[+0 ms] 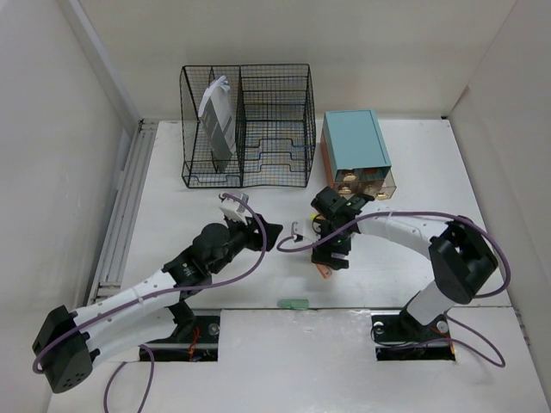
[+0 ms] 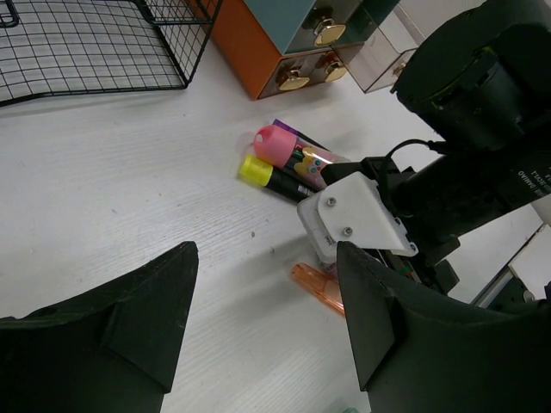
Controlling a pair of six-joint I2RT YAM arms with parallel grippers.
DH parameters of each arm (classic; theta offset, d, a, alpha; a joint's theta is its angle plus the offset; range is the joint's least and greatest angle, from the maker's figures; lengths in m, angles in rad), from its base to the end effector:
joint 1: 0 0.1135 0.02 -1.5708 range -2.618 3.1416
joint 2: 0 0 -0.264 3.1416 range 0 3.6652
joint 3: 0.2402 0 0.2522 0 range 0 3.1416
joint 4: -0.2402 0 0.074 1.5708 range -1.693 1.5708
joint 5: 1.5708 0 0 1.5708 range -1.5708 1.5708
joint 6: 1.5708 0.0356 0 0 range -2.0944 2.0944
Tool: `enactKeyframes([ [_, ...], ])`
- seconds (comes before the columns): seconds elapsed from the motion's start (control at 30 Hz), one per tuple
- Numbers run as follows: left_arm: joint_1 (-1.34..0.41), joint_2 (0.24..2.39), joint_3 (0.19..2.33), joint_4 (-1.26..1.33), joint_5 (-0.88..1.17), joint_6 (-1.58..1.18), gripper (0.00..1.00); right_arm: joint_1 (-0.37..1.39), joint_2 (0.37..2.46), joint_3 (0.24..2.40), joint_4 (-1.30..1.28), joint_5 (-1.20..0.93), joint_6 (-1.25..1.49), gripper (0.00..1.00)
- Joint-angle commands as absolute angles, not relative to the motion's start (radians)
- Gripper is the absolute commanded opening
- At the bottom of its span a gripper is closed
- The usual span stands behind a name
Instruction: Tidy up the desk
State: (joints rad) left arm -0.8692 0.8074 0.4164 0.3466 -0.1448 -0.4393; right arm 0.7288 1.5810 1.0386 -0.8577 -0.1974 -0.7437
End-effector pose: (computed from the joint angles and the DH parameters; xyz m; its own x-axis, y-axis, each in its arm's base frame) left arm 0.1304 -0.1463 0.2615 -0.3078 -0.2878 -0.9069 0.5877 0.6921 -0.4191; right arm 0.2057 0.1930 0.1951 -0.0821 -0.9632 -0.2559 -0.9966 0.0777 0.0272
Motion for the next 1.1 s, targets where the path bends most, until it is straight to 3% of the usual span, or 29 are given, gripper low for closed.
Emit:
enactKeyframes([
  [0.0, -0.874, 0.785, 0.408, 0.37, -0.163, -0.445, 0.62, 0.739, 1.597, 1.032, -0.801, -0.153, -0.735, 0.88],
  [0.13, -0.874, 0.767, 0.408, 0.36, -0.163, -0.445, 0.62, 0.739, 1.606, 1.023, -0.79, -0.144, -0.715, 0.71],
  [0.33, -0.874, 0.747, 0.408, 0.342, -0.163, -0.445, 0.62, 0.739, 1.597, 1.032, -0.781, -0.135, -0.696, 0.35],
  [0.47, -0.874, 0.747, 0.417, 0.342, -0.163, -0.445, 0.62, 0.739, 1.525, 1.074, -0.817, -0.126, -0.696, 0.2],
  [0.77, -0.874, 0.769, 0.426, 0.342, -0.144, -0.445, 0.62, 0.672, 1.345, 1.302, -0.842, -0.034, -0.667, 0.14],
  [0.9, -0.874, 0.778, 0.426, 0.342, -0.135, -0.445, 0.62, 0.533, 1.345, 1.325, -0.747, 0.148, -0.586, 0.12],
  [1.07, -0.884, 0.778, 0.426, 0.362, -0.135, -0.445, 0.62, 0.419, 1.356, 1.325, -0.643, 0.23, -0.499, 0.1],
])
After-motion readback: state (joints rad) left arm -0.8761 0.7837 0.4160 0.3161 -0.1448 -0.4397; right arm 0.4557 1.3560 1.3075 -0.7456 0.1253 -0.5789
